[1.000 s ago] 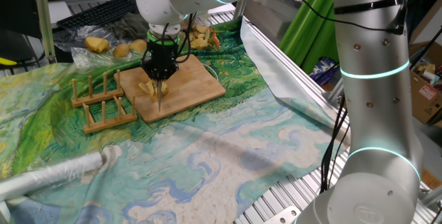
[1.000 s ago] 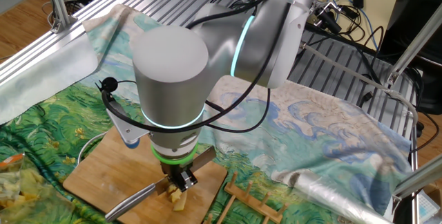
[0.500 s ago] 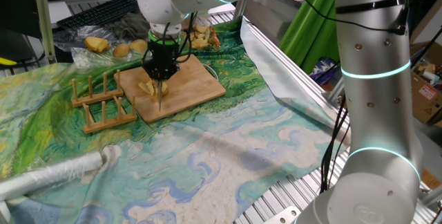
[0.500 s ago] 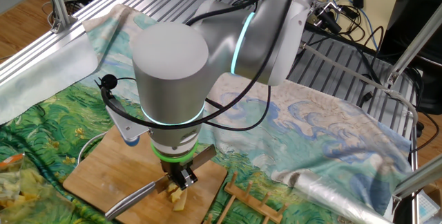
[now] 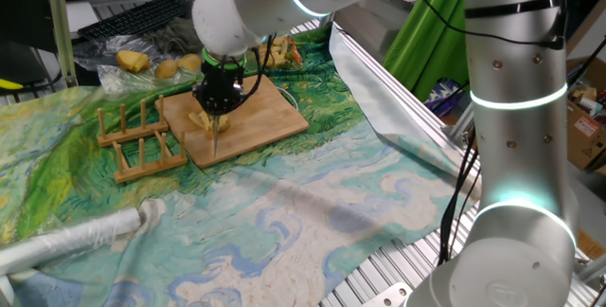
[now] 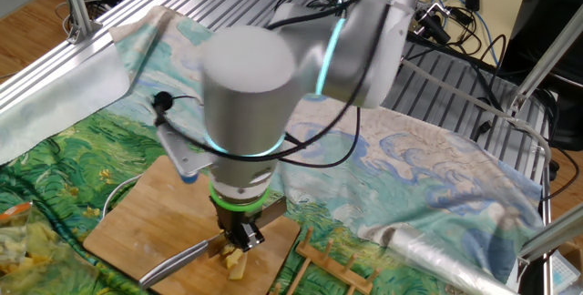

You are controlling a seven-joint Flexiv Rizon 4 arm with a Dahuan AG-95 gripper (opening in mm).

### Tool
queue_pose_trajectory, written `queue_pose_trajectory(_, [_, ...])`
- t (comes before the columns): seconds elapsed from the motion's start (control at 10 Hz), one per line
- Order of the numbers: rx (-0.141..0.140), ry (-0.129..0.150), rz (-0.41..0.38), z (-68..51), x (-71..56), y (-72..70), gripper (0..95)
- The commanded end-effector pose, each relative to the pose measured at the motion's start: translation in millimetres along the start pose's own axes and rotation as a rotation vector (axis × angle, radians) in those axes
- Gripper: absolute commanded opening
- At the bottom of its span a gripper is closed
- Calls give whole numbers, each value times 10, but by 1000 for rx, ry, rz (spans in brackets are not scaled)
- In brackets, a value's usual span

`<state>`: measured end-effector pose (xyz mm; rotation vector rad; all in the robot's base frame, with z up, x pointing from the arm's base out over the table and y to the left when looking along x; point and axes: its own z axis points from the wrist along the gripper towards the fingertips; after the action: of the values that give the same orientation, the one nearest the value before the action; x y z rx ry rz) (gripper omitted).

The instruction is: Chop the potatoes

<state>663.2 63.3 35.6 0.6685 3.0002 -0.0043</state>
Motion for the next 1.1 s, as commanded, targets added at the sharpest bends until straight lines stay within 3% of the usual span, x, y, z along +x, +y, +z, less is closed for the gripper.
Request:
queue_pose_trajectory(0.1, [-39,-3,17,403,-27,1,0])
queue_pose_trajectory(0.3, [-42,-4,10,539,-58,21,0])
queue_pose_trajectory(0.5, [-46,-10,9,591,-62,33,0])
queue_pose_trajectory(0.7, [-31,36,-4,543,-84,37,0])
queue_pose_trajectory(0.8, [-12,66,-10,453,-75,23,0])
queue_pose_trajectory(0.9, [-14,77,-1,339,-51,1,0])
queue_pose_trajectory(1.1, [-7,79,-9,255,-44,-20,0])
